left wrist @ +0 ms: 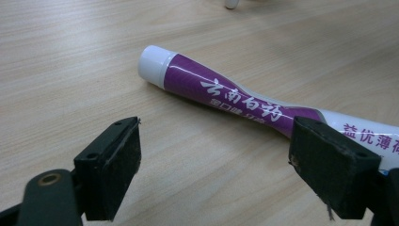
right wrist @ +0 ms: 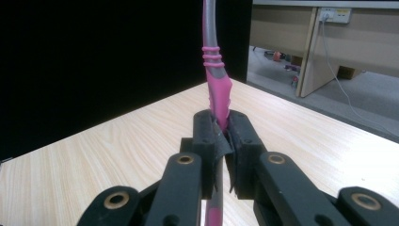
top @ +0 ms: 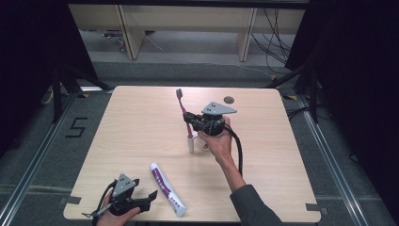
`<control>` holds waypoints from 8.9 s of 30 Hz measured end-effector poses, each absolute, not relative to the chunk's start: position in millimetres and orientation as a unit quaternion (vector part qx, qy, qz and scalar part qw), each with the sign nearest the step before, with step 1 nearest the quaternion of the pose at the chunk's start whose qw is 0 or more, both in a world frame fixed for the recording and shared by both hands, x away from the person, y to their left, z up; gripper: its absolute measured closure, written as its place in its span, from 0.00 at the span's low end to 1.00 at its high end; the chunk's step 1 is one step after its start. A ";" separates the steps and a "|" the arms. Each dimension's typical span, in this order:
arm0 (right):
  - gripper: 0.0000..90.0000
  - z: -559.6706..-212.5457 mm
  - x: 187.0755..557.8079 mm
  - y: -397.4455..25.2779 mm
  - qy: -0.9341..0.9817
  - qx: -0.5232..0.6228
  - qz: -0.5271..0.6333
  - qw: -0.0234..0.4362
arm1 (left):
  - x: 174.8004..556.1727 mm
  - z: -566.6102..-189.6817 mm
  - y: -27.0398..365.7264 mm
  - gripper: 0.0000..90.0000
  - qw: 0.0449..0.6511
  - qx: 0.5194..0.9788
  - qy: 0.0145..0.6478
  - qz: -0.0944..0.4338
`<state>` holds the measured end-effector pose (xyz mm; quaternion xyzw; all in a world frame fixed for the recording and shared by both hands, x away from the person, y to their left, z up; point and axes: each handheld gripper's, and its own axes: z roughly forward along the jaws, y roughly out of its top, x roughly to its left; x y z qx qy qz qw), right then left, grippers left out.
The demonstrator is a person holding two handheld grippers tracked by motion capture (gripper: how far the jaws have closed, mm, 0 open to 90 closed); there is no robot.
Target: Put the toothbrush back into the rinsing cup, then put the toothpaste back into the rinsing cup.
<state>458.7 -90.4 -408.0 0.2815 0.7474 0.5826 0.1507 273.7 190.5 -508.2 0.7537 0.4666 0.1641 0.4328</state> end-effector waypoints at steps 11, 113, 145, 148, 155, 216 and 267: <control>0.93 -418.7 457.8 -93.3 0.747 0.282 0.583 0.151 | 273.4 -508.3 189.8 0.19 0.433 0.751 0.469 0.165; 0.23 -484.7 329.6 -270.4 0.818 0.405 0.392 0.114 | 272.3 -507.1 186.9 0.19 0.407 0.780 0.443 0.174; 0.27 -489.0 309.0 -295.7 0.814 0.414 0.386 0.131 | 273.3 -496.4 171.9 0.17 0.416 0.836 0.301 0.191; 0.27 -488.9 309.3 -296.3 0.812 0.416 0.385 0.135 | 276.7 -493.7 170.5 0.17 0.404 0.849 0.277 0.198; 0.27 -488.4 308.9 -296.1 0.813 0.417 0.384 0.132 | 284.5 -488.9 164.0 0.20 0.368 0.881 0.217 0.205; 0.29 -488.0 309.7 -302.2 0.798 0.438 0.399 0.111 | 354.3 -481.7 107.1 0.63 0.141 0.988 0.037 0.054; 0.29 -489.3 311.3 -303.5 0.801 0.430 0.400 0.113 | 360.5 -470.0 93.7 0.85 0.087 0.989 0.106 0.050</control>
